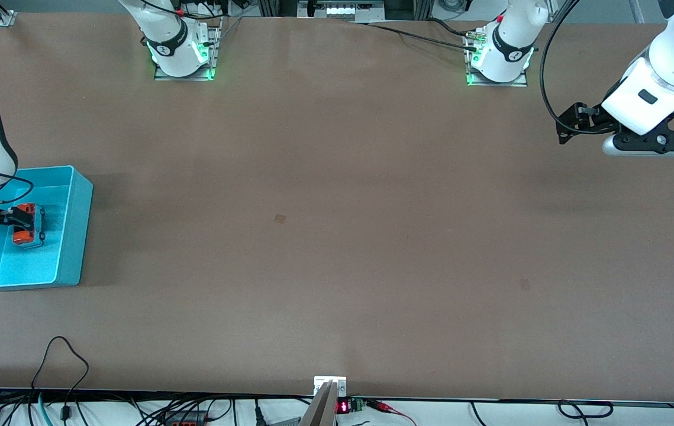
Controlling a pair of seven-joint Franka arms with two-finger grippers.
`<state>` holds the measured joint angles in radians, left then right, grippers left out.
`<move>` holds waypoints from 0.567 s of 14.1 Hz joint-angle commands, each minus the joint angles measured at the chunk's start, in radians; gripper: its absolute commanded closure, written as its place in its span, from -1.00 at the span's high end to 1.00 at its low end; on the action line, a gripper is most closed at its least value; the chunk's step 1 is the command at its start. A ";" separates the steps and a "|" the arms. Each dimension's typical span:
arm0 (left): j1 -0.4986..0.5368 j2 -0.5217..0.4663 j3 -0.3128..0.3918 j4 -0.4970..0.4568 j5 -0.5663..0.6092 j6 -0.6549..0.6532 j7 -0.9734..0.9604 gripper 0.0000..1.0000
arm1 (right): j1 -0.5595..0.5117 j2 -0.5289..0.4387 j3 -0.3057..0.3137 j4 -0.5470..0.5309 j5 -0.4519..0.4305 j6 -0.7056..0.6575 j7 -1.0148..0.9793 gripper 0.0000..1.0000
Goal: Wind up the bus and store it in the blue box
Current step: 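Open the right gripper and raise it out of the box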
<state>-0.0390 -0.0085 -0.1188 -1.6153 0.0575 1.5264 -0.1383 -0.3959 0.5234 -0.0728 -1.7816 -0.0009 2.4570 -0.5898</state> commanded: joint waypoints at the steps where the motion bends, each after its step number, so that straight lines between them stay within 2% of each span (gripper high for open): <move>1: 0.001 -0.001 -0.002 0.020 -0.008 -0.020 -0.009 1.00 | 0.000 -0.167 0.056 -0.013 0.024 -0.180 -0.006 1.00; 6: 0.002 -0.001 -0.001 0.020 -0.008 -0.020 -0.009 1.00 | 0.101 -0.321 0.074 0.086 0.012 -0.458 0.082 1.00; 8: 0.002 -0.001 -0.001 0.020 -0.008 -0.020 -0.009 1.00 | 0.149 -0.344 0.074 0.149 0.007 -0.586 0.166 1.00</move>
<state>-0.0389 -0.0085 -0.1188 -1.6150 0.0575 1.5263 -0.1383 -0.2830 0.1936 0.0059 -1.6867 0.0023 1.9766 -0.4876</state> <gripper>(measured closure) 0.000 0.000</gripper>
